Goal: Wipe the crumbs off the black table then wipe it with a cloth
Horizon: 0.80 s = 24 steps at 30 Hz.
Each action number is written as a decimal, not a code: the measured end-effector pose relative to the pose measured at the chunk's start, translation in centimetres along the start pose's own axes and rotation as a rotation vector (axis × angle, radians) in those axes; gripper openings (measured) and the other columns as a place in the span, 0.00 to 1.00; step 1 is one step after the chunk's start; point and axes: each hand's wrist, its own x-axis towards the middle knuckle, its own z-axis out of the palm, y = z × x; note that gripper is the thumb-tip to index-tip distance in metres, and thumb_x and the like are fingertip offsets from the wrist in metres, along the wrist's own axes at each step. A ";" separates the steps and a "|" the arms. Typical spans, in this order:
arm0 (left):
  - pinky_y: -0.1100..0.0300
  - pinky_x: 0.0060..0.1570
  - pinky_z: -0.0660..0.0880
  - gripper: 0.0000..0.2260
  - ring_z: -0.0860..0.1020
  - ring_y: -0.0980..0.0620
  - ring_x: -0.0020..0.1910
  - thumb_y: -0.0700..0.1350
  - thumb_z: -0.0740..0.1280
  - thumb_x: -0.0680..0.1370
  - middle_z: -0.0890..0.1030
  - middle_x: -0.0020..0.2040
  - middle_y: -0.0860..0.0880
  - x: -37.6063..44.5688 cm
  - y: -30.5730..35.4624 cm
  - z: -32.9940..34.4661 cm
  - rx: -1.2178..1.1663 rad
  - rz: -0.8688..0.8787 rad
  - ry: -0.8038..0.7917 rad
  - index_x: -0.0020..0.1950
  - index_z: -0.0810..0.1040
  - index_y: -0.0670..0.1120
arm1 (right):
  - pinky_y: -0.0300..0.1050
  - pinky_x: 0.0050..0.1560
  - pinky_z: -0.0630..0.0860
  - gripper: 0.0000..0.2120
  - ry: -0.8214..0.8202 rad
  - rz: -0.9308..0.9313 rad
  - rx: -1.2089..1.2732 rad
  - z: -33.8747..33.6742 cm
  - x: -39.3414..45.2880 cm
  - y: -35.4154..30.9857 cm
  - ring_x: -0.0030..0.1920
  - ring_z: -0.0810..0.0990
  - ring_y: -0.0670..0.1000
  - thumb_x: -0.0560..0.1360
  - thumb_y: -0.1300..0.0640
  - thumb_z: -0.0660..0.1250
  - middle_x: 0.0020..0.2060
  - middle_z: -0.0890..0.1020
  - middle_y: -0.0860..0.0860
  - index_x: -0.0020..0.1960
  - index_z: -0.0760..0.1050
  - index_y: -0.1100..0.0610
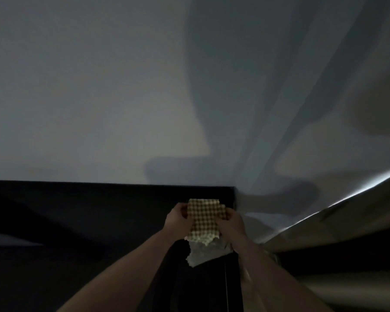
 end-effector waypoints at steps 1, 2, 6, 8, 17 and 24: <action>0.54 0.59 0.81 0.26 0.81 0.46 0.62 0.40 0.67 0.75 0.81 0.64 0.47 1.0 0.9 -0.1 0.006 0.024 0.012 0.74 0.71 0.48 | 0.51 0.58 0.81 0.09 0.034 -0.015 0.005 -0.1 1.1 -0.8 0.56 0.84 0.56 0.78 0.60 0.70 0.52 0.84 0.52 0.58 0.80 0.51; 0.55 0.57 0.81 0.29 0.80 0.45 0.64 0.39 0.67 0.75 0.81 0.65 0.47 2.3 1.4 -0.1 0.007 0.051 0.019 0.76 0.69 0.48 | 0.49 0.56 0.80 0.10 0.068 -0.026 -0.005 -0.1 2.2 -1.3 0.56 0.83 0.56 0.79 0.60 0.69 0.52 0.83 0.53 0.59 0.79 0.53; 0.51 0.67 0.76 0.36 0.71 0.42 0.75 0.42 0.68 0.78 0.68 0.78 0.44 5.0 2.2 0.3 0.209 0.133 -0.069 0.83 0.55 0.48 | 0.50 0.66 0.75 0.30 0.105 -0.037 -0.135 -0.3 5.6 -1.2 0.69 0.76 0.59 0.77 0.63 0.68 0.70 0.77 0.56 0.78 0.67 0.56; 0.44 0.77 0.64 0.34 0.58 0.40 0.81 0.44 0.65 0.79 0.59 0.82 0.45 5.8 1.3 1.2 0.509 0.280 -0.147 0.83 0.57 0.46 | 0.52 0.74 0.69 0.36 0.049 -0.089 -0.286 0.2 6.6 0.0 0.76 0.68 0.59 0.77 0.61 0.69 0.78 0.67 0.56 0.82 0.61 0.56; 0.40 0.80 0.58 0.36 0.45 0.47 0.84 0.59 0.62 0.81 0.44 0.85 0.54 6.4 -1.9 4.5 0.867 0.230 -0.349 0.84 0.50 0.51 | 0.51 0.82 0.53 0.33 -0.137 -0.314 -0.959 2.9 5.6 6.3 0.84 0.49 0.56 0.83 0.45 0.58 0.84 0.51 0.53 0.84 0.52 0.55; 0.43 0.78 0.64 0.39 0.53 0.42 0.83 0.47 0.69 0.78 0.48 0.85 0.51 7.0 0.0 3.7 0.828 0.170 -0.392 0.84 0.52 0.49 | 0.48 0.82 0.54 0.32 -0.265 -0.226 -0.908 1.6 5.8 3.7 0.84 0.50 0.55 0.84 0.50 0.58 0.85 0.46 0.51 0.84 0.51 0.54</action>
